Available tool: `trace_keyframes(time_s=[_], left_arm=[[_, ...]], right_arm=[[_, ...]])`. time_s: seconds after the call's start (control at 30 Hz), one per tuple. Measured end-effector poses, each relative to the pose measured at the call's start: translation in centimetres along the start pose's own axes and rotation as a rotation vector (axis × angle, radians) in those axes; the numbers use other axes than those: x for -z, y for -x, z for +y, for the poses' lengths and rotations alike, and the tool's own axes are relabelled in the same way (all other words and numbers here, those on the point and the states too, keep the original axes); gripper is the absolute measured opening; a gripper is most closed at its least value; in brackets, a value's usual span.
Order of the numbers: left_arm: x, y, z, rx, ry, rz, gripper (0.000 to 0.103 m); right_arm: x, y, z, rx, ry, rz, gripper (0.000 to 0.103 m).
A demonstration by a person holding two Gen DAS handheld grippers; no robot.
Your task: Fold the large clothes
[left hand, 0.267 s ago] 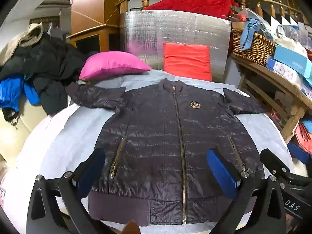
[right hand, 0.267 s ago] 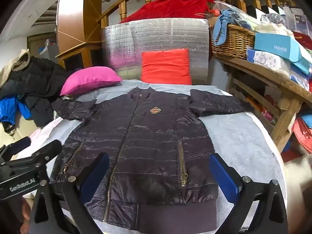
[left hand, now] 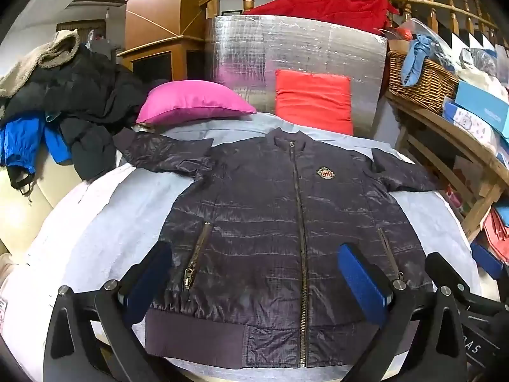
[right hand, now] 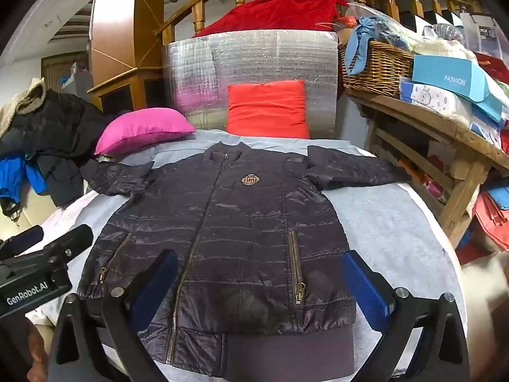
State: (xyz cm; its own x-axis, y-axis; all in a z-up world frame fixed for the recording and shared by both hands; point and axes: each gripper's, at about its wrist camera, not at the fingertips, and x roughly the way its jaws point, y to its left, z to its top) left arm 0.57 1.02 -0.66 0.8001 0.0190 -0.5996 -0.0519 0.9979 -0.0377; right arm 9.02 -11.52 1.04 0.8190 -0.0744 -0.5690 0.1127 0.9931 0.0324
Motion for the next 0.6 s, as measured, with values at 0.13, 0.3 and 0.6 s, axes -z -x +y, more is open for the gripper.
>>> trace_keyframes(time_s=[0.13, 0.3, 0.6], left_arm=[[-0.03, -0.14, 0.18, -0.002, -0.001, -0.001, 0.103], [0.17, -0.4, 0.11, -0.002, -0.003, 0.004, 0.103], [-0.01, -0.84, 0.57, 0.008, 0.008, 0.015, 0.103]], right_arm=[[0.26, -0.43, 0.7, 0.011, 0.018, 0.002, 0.103], [0.12, -0.57, 0.91, 0.013, 0.021, 0.003, 0.103], [0.05, -0.43, 0.65, 0.008, 0.016, 0.001, 0.103]])
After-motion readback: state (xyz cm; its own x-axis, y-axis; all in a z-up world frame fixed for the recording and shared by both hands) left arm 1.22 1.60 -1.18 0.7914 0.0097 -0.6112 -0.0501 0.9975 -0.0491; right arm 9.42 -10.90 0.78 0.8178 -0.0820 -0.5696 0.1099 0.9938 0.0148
